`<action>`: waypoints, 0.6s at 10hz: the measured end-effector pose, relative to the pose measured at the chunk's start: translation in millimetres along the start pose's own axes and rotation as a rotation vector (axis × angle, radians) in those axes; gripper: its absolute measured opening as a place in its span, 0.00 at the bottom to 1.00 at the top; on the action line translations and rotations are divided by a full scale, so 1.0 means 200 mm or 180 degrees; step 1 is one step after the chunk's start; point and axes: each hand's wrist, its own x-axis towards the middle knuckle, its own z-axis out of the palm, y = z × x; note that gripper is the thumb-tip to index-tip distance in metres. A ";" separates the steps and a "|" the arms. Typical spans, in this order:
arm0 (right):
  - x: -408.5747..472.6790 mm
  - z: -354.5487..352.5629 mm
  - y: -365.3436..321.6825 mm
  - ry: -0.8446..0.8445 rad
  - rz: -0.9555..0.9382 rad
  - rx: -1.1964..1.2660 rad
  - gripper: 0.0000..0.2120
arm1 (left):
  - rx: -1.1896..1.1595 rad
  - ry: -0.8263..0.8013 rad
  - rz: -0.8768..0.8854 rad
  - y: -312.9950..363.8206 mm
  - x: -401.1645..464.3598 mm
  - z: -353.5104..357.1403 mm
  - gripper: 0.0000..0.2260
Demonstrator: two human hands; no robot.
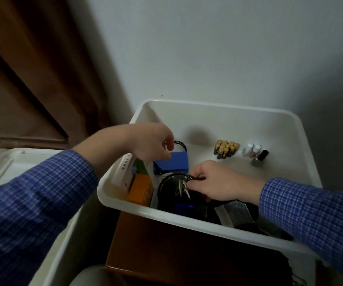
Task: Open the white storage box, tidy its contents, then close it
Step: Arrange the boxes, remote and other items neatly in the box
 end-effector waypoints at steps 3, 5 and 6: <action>-0.05 -0.23 -0.04 0.0755 0.0002 0.0357 0.20 | 0.0687 -0.0710 -0.0359 0.03 0.32 0.02 0.14; -0.16 -0.50 0.04 0.0820 0.0092 0.0343 0.07 | 0.1176 -0.0733 -0.0456 -0.01 0.50 0.09 0.27; -0.13 -0.53 0.06 0.0986 0.0418 0.0691 0.06 | 0.1217 -0.0718 -0.0390 -0.01 0.56 0.17 0.36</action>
